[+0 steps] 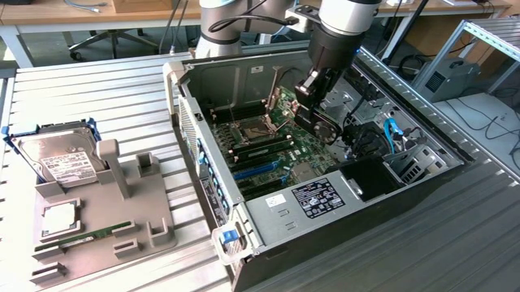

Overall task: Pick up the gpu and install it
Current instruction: 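Insert the gpu into the slot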

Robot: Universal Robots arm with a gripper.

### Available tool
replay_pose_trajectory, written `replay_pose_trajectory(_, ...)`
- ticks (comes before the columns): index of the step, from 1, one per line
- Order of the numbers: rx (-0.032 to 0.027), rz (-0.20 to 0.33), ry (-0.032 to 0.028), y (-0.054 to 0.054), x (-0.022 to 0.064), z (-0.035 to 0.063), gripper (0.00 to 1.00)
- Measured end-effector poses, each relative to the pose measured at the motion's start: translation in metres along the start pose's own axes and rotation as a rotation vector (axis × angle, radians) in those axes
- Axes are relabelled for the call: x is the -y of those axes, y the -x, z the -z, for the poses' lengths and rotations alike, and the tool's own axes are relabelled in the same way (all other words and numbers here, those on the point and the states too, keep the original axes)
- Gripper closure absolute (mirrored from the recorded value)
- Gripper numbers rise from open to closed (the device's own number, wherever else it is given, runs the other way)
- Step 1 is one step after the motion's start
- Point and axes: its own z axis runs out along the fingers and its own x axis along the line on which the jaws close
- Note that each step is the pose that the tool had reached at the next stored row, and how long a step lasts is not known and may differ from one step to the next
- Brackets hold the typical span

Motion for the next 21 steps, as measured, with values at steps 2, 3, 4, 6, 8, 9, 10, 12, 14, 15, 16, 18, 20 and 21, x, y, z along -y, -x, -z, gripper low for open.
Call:
replay_pose_trajectory(2,0.0001,0.007,0.0002,0.0000,0.0000,0.0000,0.74)
replay_pose_trajectory(3,0.0001,0.011,0.0003,0.0000,0.0000,0.0000,0.74)
replay_pose_trajectory(4,0.0001,0.014,0.0004,0.0000,0.0000,0.0000,0.74)
replay_pose_trajectory(6,0.0001,0.019,0.0006,0.0000,0.0000,0.0000,0.74)
replay_pose_trajectory(8,0.0002,0.026,0.0008,0.0000,0.0000,0.0000,0.74)
replay_pose_trajectory(9,0.0002,0.028,0.0009,0.0000,0.0000,0.0000,0.74)
replay_pose_trajectory(10,0.0002,0.029,0.0010,0.0000,0.0000,0.0000,0.74)
replay_pose_trajectory(12,0.0003,0.032,0.0012,0.0000,0.0000,0.0000,0.74)
replay_pose_trajectory(14,0.0003,0.035,0.0012,0.0000,0.0000,0.0000,0.74)
replay_pose_trajectory(15,0.0004,0.037,0.0014,0.0000,0.0000,0.0000,0.74)
replay_pose_trajectory(16,0.0003,0.038,0.0014,0.0000,0.0000,0.0000,0.74)
replay_pose_trajectory(18,0.0005,0.041,0.0016,0.0000,0.0000,0.0000,0.74)
replay_pose_trajectory(20,0.0005,0.044,0.0019,0.0000,0.0000,0.0000,0.74)
replay_pose_trajectory(21,0.0006,0.045,0.0020,0.0000,0.0000,0.0000,0.74)
